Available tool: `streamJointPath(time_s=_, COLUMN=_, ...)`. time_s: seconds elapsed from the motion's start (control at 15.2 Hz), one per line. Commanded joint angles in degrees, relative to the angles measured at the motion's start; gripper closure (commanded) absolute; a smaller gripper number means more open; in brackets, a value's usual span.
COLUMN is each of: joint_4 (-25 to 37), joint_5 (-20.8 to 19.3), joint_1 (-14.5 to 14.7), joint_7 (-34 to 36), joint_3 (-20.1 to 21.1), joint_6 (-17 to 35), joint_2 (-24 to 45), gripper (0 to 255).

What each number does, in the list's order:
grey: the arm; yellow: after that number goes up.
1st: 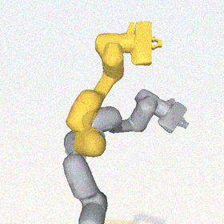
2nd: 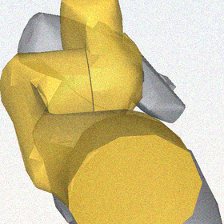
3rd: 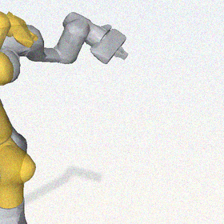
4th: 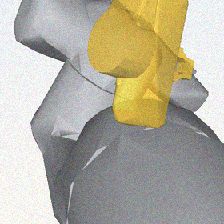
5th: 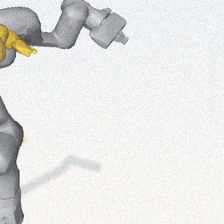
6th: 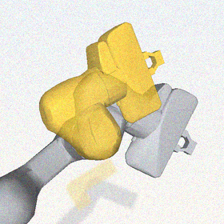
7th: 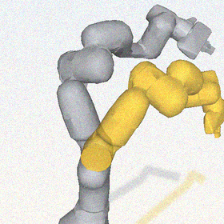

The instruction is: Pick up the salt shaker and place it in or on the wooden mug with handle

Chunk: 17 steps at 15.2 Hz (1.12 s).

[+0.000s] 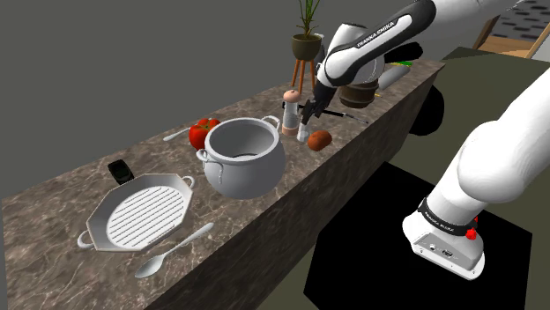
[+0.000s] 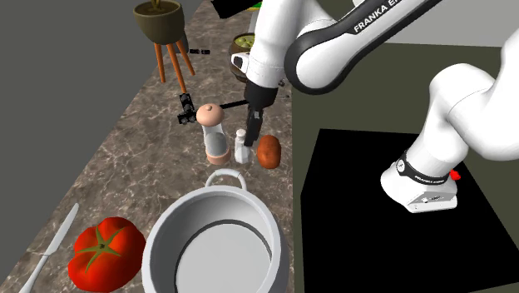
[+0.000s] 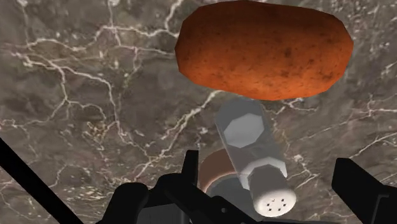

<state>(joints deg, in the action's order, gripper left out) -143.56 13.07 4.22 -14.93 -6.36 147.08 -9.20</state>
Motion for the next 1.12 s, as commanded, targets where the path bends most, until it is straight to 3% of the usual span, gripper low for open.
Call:
streamJointPath(time_s=0.0, joint_4=0.0, joint_5=0.9, joint_1=0.4, joint_7=-0.5, joint_3=0.1, joint_6=1.8, joint_2=1.7, gripper=0)
streamJointPath(time_s=0.26, joint_4=0.0, joint_5=2.5, joint_1=0.9, joint_7=-1.6, joint_3=0.1, joint_6=4.5, joint_2=4.5, gripper=0)
streamJointPath(time_s=0.79, joint_4=0.0, joint_5=2.5, joint_1=0.9, joint_7=-1.6, joint_3=0.1, joint_6=4.5, joint_2=4.5, gripper=0)
streamJointPath(time_s=0.86, joint_4=0.0, joint_5=2.5, joint_1=0.9, joint_7=-1.6, joint_3=0.1, joint_6=4.5, joint_2=4.5, gripper=255)
streamJointPath(time_s=1.06, joint_4=0.0, joint_5=2.5, joint_1=0.9, joint_7=-1.6, joint_3=0.1, joint_6=4.5, joint_2=4.5, gripper=255)
